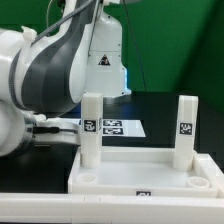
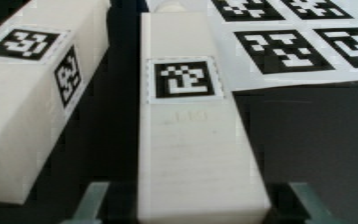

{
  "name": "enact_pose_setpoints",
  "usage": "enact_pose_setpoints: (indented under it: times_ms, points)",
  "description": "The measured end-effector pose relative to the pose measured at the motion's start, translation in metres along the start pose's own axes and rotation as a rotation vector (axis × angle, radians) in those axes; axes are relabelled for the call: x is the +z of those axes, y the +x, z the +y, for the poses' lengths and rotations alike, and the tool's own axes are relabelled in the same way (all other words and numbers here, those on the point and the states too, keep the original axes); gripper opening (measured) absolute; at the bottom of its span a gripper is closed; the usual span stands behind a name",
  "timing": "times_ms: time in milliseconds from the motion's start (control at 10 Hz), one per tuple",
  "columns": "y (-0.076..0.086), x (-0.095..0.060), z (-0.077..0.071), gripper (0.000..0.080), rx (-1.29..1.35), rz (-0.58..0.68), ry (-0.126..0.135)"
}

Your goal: Assemble desk

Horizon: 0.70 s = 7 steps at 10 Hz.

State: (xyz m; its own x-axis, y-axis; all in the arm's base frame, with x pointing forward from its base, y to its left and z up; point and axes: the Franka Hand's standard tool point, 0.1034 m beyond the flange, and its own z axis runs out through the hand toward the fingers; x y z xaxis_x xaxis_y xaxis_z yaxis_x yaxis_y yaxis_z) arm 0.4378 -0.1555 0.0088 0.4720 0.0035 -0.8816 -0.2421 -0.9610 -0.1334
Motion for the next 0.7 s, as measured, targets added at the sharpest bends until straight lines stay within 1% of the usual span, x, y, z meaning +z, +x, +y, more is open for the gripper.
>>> enact_pose_setpoints:
  times_ms: [100, 200, 400, 500, 600, 700]
  points:
    - [-0.003, -0.013, -0.002, 0.0292, -0.046, 0.026, -0.012]
    - [-0.009, -0.023, -0.006, 0.0292, -0.081, 0.045, -0.019]
    - [-0.025, -0.049, -0.014, 0.0292, -0.163, 0.091, -0.025]
    - [-0.026, -0.057, -0.017, 0.0292, -0.220, 0.118, -0.036]
    - [-0.019, -0.057, -0.016, 0.0292, -0.215, 0.138, -0.045]
    - [-0.019, -0.057, -0.015, 0.0292, -0.214, 0.144, -0.045]
